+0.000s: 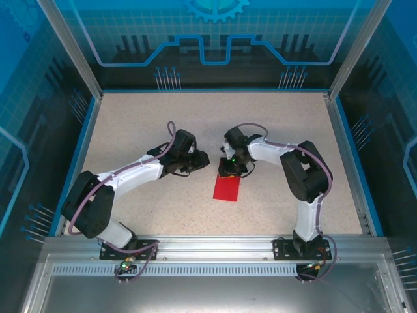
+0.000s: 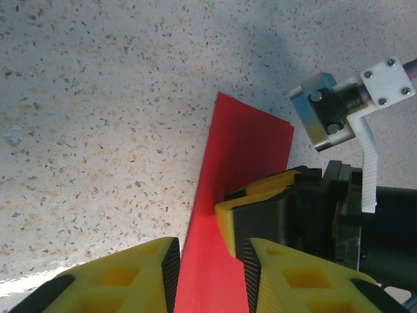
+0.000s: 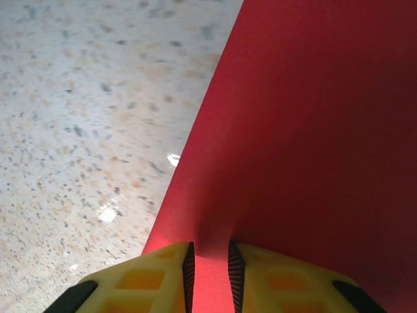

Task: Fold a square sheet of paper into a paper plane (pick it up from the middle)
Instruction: Third fold the triangle at the center of the table.

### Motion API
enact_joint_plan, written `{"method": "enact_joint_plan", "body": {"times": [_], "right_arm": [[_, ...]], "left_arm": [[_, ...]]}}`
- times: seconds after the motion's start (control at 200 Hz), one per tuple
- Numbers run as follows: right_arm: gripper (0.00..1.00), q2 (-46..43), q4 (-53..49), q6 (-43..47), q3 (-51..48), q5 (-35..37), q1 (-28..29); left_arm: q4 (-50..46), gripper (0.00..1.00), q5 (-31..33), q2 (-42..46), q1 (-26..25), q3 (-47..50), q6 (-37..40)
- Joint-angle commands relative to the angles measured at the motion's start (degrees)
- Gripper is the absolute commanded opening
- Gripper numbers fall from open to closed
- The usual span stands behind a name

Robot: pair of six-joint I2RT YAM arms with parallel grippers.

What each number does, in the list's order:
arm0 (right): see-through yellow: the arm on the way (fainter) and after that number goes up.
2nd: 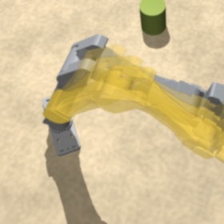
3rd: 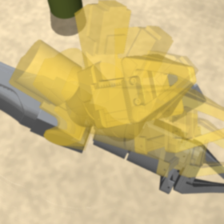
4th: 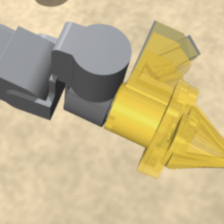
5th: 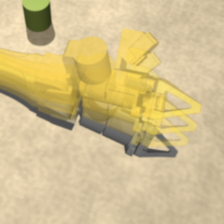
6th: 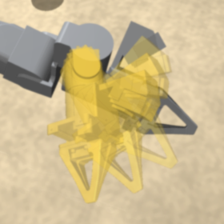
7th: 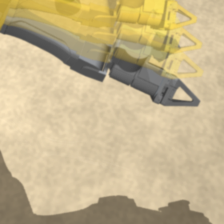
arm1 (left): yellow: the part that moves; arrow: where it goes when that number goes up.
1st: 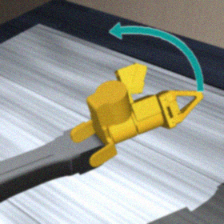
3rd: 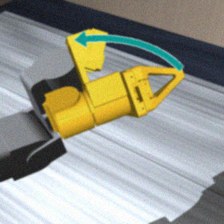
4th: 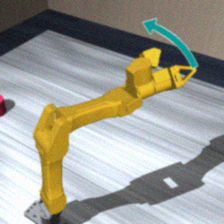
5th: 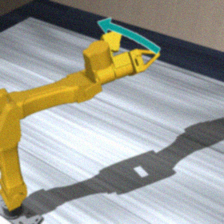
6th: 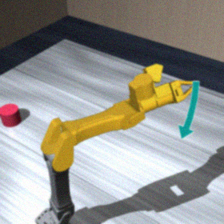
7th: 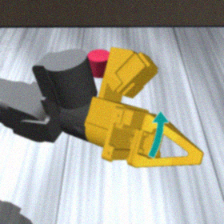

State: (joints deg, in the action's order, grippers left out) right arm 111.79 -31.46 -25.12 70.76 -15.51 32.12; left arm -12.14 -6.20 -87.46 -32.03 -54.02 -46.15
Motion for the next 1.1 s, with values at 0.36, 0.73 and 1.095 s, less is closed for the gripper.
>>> {"method": "enact_joint_plan", "body": {"times": [0.36,0.73,1.095], "right_arm": [[0.39,-21.62,7.52,-7.06,-17.76,-5.38,-8.52],[0.43,-21.74,15.79,-12.67,-27.24,-12.54,-11.1],[0.44,-16.36,18.65,-12.46,-28.13,-17.93,-10.95]], "left_arm": [[2.84,0.24,-9.71,-9.24,-2.21,-6.07,2.29],[-6.62,0.12,-11.41,-25.79,-4.09,-21.92,5.72],[-8.43,0.1,-11.11,-29.59,-4.06,-22.38,6.31]]}}
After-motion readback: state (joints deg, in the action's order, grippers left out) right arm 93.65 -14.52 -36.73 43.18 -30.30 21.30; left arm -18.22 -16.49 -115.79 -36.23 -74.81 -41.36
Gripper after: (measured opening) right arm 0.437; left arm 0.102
